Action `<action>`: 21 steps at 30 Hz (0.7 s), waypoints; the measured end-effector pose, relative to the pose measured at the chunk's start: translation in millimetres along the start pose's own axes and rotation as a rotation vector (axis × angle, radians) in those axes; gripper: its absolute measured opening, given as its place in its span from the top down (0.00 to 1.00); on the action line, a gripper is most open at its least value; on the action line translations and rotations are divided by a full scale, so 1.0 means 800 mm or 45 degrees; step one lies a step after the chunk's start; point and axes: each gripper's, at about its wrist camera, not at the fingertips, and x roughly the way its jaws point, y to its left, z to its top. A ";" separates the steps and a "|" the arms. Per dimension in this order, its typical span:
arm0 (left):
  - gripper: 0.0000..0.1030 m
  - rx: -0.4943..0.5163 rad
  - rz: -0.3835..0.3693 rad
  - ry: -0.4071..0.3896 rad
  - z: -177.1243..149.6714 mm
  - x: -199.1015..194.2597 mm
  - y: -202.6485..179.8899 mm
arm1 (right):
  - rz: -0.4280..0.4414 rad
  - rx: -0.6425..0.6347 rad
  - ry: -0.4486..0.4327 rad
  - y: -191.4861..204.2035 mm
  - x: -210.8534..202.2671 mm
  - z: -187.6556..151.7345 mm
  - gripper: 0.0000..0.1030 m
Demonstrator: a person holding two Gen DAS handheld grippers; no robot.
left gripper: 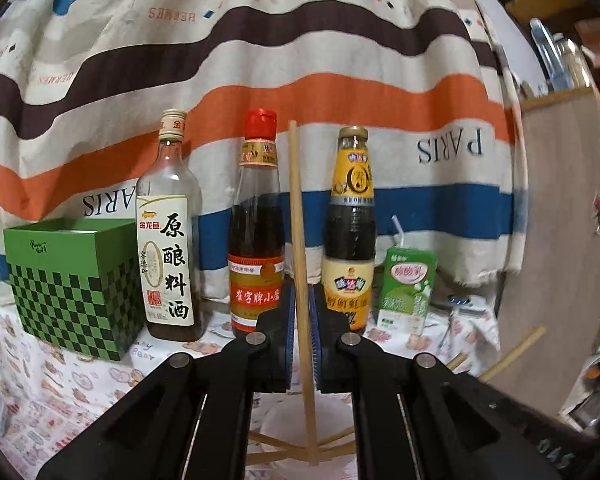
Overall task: Organize utensils
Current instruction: 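Carry both chopsticks to the clear cup and open both tools to drop them in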
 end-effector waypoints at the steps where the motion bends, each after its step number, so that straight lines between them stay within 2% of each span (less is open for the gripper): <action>1: 0.94 -0.014 -0.011 0.004 -0.002 0.000 0.001 | 0.001 0.003 0.002 -0.001 0.000 0.000 0.90; 3: 0.94 -0.019 -0.020 0.010 -0.002 0.003 0.000 | 0.003 0.016 0.006 -0.002 0.000 0.001 0.90; 7: 0.94 0.015 0.033 -0.044 0.005 0.004 -0.007 | -0.014 0.008 0.005 -0.002 0.001 0.000 0.90; 11: 0.94 0.004 0.033 -0.039 0.010 0.014 -0.010 | -0.036 -0.008 0.010 -0.001 0.005 -0.001 0.90; 13: 0.94 -0.005 0.025 -0.027 0.007 0.018 -0.010 | -0.035 -0.001 0.012 -0.003 0.005 -0.001 0.84; 14: 0.94 -0.010 0.014 -0.015 0.003 0.020 -0.010 | -0.036 0.002 0.010 -0.003 0.004 -0.001 0.74; 15: 0.94 -0.010 0.007 -0.003 0.000 0.020 -0.009 | -0.042 0.005 0.006 -0.004 0.003 0.000 0.69; 21: 0.94 -0.065 -0.076 0.134 -0.023 0.026 0.005 | -0.029 0.048 -0.031 -0.010 -0.008 0.008 0.65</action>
